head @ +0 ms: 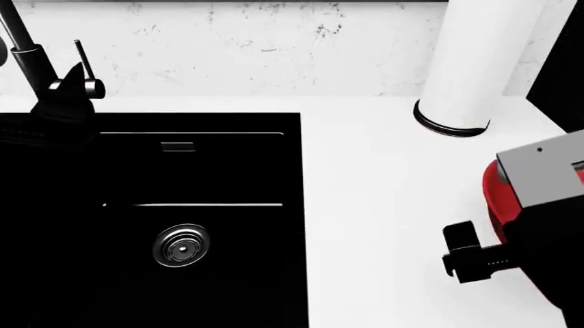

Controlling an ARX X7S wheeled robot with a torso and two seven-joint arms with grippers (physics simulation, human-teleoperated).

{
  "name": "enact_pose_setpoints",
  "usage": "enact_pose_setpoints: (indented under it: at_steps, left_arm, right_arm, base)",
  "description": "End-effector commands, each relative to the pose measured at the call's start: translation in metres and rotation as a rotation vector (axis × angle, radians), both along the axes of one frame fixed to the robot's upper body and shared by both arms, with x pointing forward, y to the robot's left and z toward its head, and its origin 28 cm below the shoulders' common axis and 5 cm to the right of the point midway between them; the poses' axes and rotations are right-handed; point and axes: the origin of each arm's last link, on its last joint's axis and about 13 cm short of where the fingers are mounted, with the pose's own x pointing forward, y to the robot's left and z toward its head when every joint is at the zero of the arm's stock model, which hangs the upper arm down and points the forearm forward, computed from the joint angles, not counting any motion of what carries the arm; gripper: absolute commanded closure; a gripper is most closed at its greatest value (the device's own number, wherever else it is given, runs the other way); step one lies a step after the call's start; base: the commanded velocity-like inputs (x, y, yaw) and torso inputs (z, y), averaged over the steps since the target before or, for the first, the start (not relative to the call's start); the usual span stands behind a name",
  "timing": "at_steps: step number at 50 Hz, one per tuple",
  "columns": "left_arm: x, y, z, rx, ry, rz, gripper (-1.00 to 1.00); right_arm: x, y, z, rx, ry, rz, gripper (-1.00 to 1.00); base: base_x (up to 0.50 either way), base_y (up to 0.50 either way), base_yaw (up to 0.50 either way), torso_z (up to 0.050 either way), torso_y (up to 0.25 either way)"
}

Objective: Move the fresh-baked cupcake off the tray onto the counter, and place the bowl used for mixing into the sink.

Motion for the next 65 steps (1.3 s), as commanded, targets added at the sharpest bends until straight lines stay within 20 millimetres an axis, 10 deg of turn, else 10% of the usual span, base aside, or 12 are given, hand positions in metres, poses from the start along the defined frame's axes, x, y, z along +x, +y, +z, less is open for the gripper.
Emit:
enact_pose_setpoints:
  at_steps: [1, 31, 32, 53, 65]
  left_arm:
    - [-0.001, 0.0, 0.0, 0.0, -0.001, 0.003, -1.0]
    - [0.001, 0.0, -0.004, 0.003, 0.005, 0.01, -1.0]
    - [0.001, 0.0, -0.003, 0.002, 0.006, 0.011, -1.0]
    - [-0.001, 0.003, -0.003, -0.008, 0.005, 0.02, -1.0]
    - [-0.003, 0.004, -0.002, -0.016, -0.004, 0.027, -1.0]
  right_arm:
    - [0.002, -0.002, -0.008, -0.004, 0.016, -0.006, -1.0]
    - [0.012, -0.008, -0.036, -0.019, 0.083, -0.013, -1.0]
    - [0.012, -0.008, -0.037, -0.029, 0.087, -0.012, 1.0]
    - [0.012, -0.01, -0.03, -0.138, 0.017, -0.016, 1.0]
    - [0.011, -0.002, 0.019, -0.358, -0.294, 0.021, 1.0]
  base:
    - [0.0, 0.0, 0.0, 0.0, 0.0]
    - [0.0, 0.0, 0.0, 0.0, 0.0]
    - [0.0, 0.0, 0.0, 0.0, 0.0]
    - [0.0, 0.0, 0.0, 0.0, 0.0]
    - [0.0, 0.0, 0.0, 0.0, 0.0]
